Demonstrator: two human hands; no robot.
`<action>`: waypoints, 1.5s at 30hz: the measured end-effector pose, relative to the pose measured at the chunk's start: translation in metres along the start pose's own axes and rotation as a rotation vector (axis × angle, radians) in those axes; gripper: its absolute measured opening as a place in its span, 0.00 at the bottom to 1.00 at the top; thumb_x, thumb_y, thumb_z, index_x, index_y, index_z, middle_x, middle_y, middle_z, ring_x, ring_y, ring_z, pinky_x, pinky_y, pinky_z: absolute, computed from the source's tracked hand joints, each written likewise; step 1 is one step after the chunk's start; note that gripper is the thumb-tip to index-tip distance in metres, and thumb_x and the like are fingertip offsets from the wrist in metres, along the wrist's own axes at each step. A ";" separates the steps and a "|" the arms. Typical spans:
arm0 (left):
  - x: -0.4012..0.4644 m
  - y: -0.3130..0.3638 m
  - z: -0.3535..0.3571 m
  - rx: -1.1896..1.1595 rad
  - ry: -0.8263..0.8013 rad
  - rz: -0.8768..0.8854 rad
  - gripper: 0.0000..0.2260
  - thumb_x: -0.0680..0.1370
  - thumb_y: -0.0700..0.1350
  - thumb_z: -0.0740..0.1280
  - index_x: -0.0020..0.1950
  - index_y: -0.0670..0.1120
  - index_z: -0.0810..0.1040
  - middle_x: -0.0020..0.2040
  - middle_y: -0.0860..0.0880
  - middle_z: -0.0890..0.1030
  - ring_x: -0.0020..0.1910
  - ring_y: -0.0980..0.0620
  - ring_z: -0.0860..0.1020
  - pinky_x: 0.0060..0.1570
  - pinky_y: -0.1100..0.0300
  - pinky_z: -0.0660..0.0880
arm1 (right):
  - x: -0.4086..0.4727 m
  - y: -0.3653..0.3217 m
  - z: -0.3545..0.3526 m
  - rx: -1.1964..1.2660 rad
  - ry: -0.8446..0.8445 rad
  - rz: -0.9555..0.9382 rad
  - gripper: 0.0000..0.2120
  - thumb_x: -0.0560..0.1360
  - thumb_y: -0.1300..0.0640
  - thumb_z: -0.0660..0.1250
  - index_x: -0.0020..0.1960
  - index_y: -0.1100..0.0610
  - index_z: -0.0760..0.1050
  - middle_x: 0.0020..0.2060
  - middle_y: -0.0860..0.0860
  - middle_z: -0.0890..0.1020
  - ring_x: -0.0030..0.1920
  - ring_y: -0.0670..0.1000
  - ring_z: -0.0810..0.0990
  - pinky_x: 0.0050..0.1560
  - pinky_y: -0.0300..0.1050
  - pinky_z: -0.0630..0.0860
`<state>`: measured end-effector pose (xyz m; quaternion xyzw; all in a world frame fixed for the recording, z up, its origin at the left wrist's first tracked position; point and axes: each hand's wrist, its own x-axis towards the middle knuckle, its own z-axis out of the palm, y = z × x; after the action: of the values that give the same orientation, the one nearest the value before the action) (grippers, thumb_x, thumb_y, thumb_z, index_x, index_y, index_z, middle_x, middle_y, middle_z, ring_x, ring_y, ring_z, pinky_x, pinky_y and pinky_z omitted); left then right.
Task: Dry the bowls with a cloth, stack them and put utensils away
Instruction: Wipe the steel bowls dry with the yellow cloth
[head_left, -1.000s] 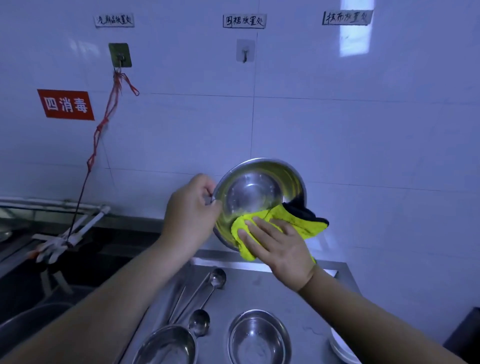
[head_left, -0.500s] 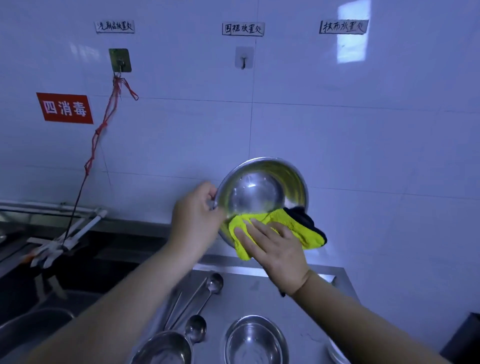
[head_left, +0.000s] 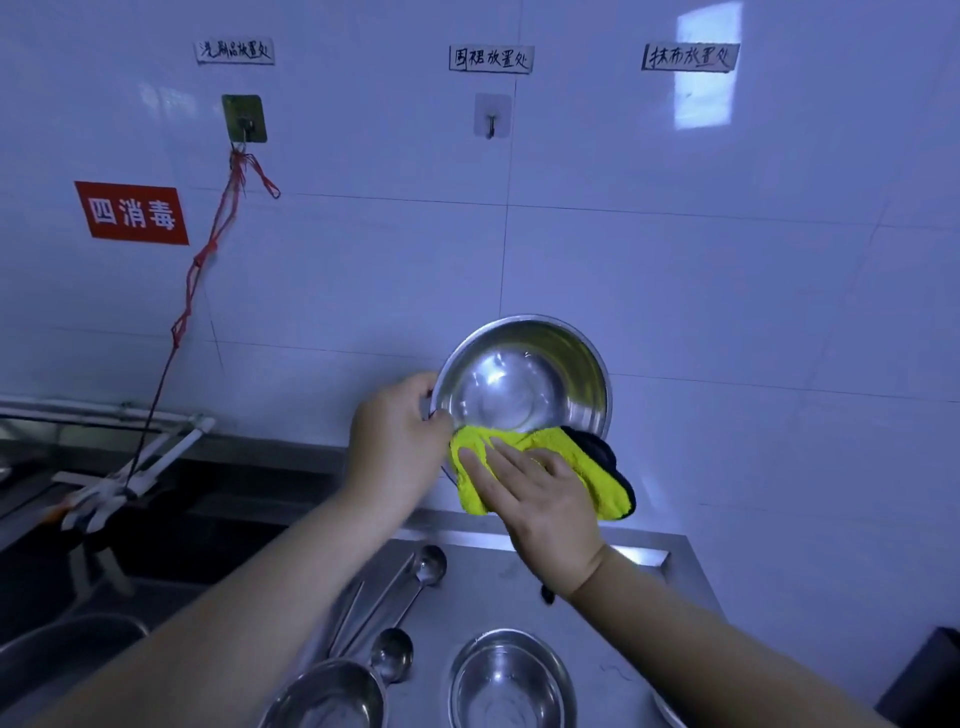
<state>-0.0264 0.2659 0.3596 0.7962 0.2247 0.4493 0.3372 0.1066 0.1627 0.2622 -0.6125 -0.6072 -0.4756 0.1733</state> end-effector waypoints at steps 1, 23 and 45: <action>0.007 0.002 -0.007 0.060 -0.018 0.055 0.10 0.64 0.45 0.61 0.41 0.47 0.80 0.28 0.47 0.77 0.30 0.45 0.76 0.34 0.52 0.76 | -0.002 0.010 0.000 -0.026 -0.009 -0.089 0.20 0.79 0.66 0.54 0.69 0.56 0.67 0.58 0.53 0.81 0.62 0.54 0.78 0.53 0.49 0.71; 0.031 0.004 -0.018 0.136 -0.017 0.122 0.07 0.67 0.44 0.63 0.38 0.44 0.80 0.30 0.47 0.77 0.34 0.46 0.76 0.37 0.53 0.73 | 0.007 0.051 -0.008 -0.151 -0.043 -0.263 0.18 0.78 0.67 0.57 0.66 0.55 0.69 0.58 0.54 0.81 0.59 0.56 0.79 0.50 0.51 0.71; 0.036 -0.048 -0.006 0.459 -0.128 0.031 0.10 0.71 0.40 0.63 0.32 0.43 0.67 0.28 0.44 0.71 0.33 0.43 0.71 0.32 0.55 0.65 | 0.020 0.049 -0.012 0.006 -0.492 -0.062 0.24 0.55 0.62 0.72 0.50 0.48 0.79 0.38 0.44 0.79 0.41 0.51 0.77 0.45 0.43 0.66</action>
<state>-0.0162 0.3240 0.3462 0.8822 0.2867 0.3402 0.1541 0.1428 0.1551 0.3012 -0.6904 -0.6510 -0.3153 0.0076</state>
